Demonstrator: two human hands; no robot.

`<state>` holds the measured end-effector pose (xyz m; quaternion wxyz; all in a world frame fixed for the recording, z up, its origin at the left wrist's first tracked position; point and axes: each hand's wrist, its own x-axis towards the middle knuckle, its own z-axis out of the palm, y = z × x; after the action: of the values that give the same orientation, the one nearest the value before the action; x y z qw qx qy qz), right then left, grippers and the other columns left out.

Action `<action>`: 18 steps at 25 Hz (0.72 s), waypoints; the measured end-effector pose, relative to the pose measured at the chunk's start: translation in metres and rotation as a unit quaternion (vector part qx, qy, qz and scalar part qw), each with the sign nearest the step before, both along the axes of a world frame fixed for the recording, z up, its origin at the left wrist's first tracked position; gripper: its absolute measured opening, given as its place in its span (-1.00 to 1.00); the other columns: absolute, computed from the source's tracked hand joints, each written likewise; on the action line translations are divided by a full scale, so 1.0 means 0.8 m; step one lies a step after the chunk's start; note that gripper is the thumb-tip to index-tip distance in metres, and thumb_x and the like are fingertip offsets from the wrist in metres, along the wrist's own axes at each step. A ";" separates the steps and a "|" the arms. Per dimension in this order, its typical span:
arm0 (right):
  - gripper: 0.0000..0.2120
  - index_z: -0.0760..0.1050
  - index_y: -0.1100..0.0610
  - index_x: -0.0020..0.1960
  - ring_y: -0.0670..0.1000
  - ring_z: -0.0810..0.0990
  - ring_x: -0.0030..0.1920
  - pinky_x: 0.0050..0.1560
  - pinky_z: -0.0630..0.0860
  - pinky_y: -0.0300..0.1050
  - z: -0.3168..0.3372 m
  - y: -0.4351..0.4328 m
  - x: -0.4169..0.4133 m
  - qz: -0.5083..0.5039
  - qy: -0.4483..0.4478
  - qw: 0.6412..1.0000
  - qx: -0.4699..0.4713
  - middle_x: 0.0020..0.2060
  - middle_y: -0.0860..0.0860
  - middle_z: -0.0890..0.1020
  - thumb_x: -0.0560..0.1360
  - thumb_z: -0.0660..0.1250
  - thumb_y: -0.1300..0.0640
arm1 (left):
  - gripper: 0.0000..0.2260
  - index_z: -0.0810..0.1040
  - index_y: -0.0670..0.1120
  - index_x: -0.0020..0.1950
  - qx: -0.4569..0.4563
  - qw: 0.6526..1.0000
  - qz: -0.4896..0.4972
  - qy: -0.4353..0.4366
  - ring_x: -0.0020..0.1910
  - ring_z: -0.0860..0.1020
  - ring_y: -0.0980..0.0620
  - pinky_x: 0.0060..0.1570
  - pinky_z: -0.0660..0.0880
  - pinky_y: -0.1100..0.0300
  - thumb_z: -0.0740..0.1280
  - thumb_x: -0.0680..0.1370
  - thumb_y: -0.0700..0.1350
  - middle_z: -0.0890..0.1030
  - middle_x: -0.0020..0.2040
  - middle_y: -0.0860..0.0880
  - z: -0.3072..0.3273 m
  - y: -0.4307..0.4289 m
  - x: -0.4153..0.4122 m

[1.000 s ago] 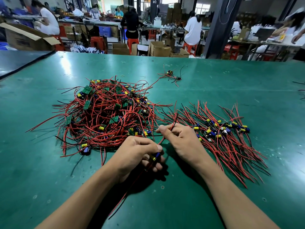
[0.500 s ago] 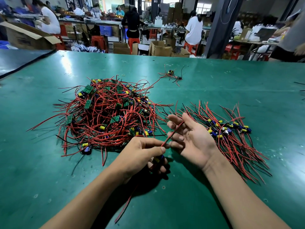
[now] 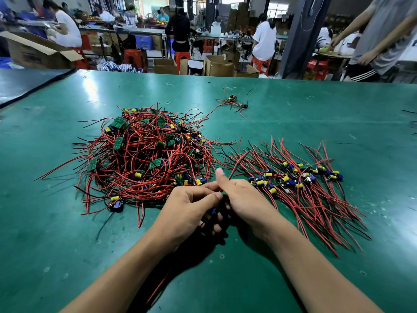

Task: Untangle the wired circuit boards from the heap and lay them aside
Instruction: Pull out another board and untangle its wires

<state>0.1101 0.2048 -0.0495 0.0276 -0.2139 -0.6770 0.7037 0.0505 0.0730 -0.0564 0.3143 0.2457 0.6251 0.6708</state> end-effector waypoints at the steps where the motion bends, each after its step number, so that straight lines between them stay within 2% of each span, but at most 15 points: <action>1: -0.45 0.73 0.02 -0.06 -0.07 0.45 -0.57 -0.51 0.40 -0.31 0.001 0.007 -0.001 -0.018 -0.008 1.000 0.018 -0.54 0.00 0.50 0.63 0.10 -0.30 | -0.82 0.67 -0.23 -0.19 0.001 1.000 -0.003 -0.004 -0.47 0.56 -0.13 -0.43 0.52 0.16 0.37 0.56 -0.19 0.65 -0.21 -0.27 0.000 0.000 0.000; 5: -0.41 0.74 0.00 -0.09 -0.10 0.18 -0.56 -0.53 0.16 -0.29 -0.004 0.033 -0.002 -0.097 -0.002 0.995 0.035 -0.55 -0.06 0.27 0.64 0.04 -0.31 | -0.82 0.61 -0.29 -0.18 -0.012 1.000 -0.004 -0.015 -0.53 0.54 -0.09 -0.48 0.49 0.20 0.38 0.55 -0.19 0.58 -0.40 -0.22 0.001 -0.002 0.000; 9: -0.50 0.72 0.07 -0.18 -0.12 0.15 -0.57 -0.57 0.14 -0.31 -0.012 0.038 -0.004 -0.147 0.080 0.986 0.006 -0.50 -0.06 0.22 0.51 0.28 -0.33 | -0.80 0.59 -0.35 -0.12 -0.009 0.999 -0.007 -0.041 -0.52 0.53 -0.10 -0.47 0.49 0.19 0.39 0.53 -0.19 0.57 -0.40 -0.23 0.005 -0.004 0.000; 11: -0.50 0.71 0.10 -0.22 -0.13 0.17 -0.57 -0.59 0.17 -0.32 -0.013 0.036 -0.005 -0.160 0.111 0.981 -0.009 -0.48 -0.06 0.27 0.43 0.34 -0.34 | -0.80 0.60 -0.35 -0.11 -0.005 0.999 -0.008 -0.053 -0.51 0.52 -0.10 -0.47 0.50 0.19 0.40 0.53 -0.18 0.57 -0.39 -0.23 0.006 -0.006 -0.002; 13: -0.46 0.71 0.10 -0.26 -0.14 0.17 -0.57 -0.61 0.15 -0.31 -0.008 0.037 -0.005 -0.165 0.115 0.978 -0.051 -0.50 -0.10 0.32 0.47 0.27 -0.34 | -0.79 0.61 -0.34 -0.11 -0.003 0.998 -0.013 -0.060 -0.50 0.52 -0.09 -0.47 0.50 0.19 0.40 0.52 -0.17 0.56 -0.39 -0.22 0.007 -0.008 -0.002; 15: -0.42 0.68 0.10 -0.33 -0.14 0.18 -0.57 -0.61 0.14 -0.30 -0.003 0.039 -0.004 -0.152 0.114 0.973 -0.134 -0.51 -0.10 0.36 0.56 0.19 -0.29 | -0.78 0.62 -0.33 -0.10 -0.006 0.998 -0.018 -0.062 -0.49 0.52 -0.09 -0.47 0.50 0.20 0.41 0.51 -0.15 0.56 -0.38 -0.21 0.008 -0.008 -0.003; 18: -0.47 0.56 0.07 -0.42 -0.12 0.26 -0.53 -0.55 0.19 -0.30 0.006 0.045 0.001 -0.098 0.114 0.955 -0.255 -0.41 -0.06 0.42 0.62 0.20 -0.18 | -0.77 0.64 -0.31 -0.12 -0.013 0.997 -0.034 -0.074 -0.49 0.53 -0.10 -0.46 0.51 0.20 0.43 0.47 -0.11 0.57 -0.37 -0.21 0.012 -0.010 -0.005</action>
<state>0.1109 0.2405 -0.0447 0.1174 -0.1974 -0.4428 0.8667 0.0469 0.0649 -0.0472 0.3857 0.2125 0.6003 0.6676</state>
